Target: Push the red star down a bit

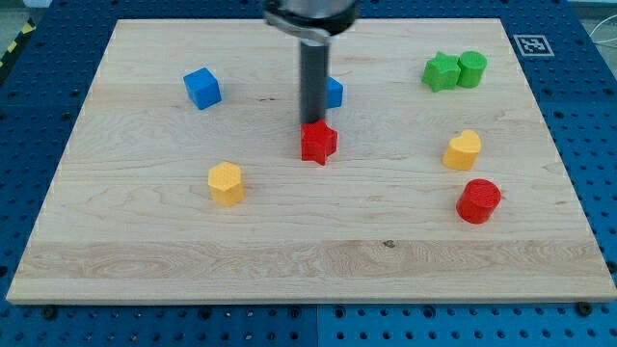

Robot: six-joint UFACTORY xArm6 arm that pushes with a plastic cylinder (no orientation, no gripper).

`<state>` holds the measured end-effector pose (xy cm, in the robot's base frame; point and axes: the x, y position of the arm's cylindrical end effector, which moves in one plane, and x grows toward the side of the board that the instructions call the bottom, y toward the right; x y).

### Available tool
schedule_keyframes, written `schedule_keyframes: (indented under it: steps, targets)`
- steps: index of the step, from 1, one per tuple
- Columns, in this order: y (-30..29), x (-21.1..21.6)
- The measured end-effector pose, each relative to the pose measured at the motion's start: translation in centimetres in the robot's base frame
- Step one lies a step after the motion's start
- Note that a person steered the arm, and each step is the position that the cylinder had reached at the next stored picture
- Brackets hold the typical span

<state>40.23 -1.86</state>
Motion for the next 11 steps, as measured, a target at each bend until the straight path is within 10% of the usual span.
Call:
schedule_keyframes:
  steps: [4, 8, 11]
  targets:
    - [-4.4, 6.3]
    - [0.3, 1.1]
    - [-0.3, 7.8]
